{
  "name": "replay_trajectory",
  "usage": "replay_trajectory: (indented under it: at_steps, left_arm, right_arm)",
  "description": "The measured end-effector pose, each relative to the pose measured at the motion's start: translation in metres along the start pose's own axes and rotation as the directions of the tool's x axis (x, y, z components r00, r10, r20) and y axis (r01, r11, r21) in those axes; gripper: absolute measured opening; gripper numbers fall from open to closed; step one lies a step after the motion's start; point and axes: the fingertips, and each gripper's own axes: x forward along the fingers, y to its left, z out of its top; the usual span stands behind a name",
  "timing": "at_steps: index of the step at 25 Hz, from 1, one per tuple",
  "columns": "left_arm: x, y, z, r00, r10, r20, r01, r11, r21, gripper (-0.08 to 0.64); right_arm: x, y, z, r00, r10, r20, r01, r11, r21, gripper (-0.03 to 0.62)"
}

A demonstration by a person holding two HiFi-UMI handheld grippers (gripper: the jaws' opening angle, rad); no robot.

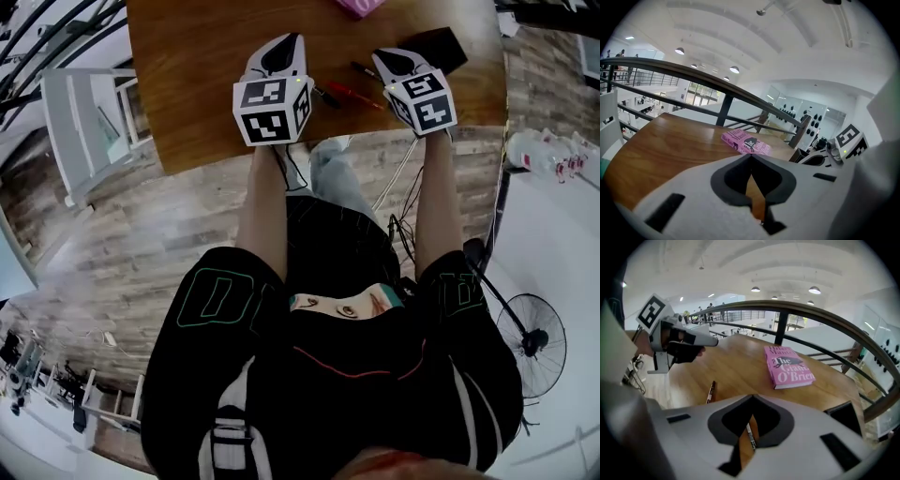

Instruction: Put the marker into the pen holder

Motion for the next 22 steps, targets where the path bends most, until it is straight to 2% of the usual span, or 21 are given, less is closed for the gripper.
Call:
replay_trajectory:
  at_steps: [9, 17, 22]
  left_arm:
    - [-0.007, 0.016, -0.015, 0.999, 0.038, -0.002, -0.038, 0.998, -0.046, 0.009]
    - [-0.012, 0.027, -0.027, 0.998, 0.06, -0.004, -0.06, 0.995, -0.083, 0.009]
    - [-0.017, 0.033, -0.029, 0.997, 0.077, -0.002, -0.077, 0.993, -0.092, 0.009]
  right_arm:
    - [0.031, 0.019, -0.032, 0.983, 0.069, -0.173, -0.089, 0.99, -0.113, 0.03]
    - [0.044, 0.027, -0.06, 0.934, 0.068, -0.351, -0.152, 0.964, -0.216, 0.066]
    - [0.05, 0.029, -0.066, 0.911, 0.075, -0.405, -0.186, 0.953, -0.241, 0.072]
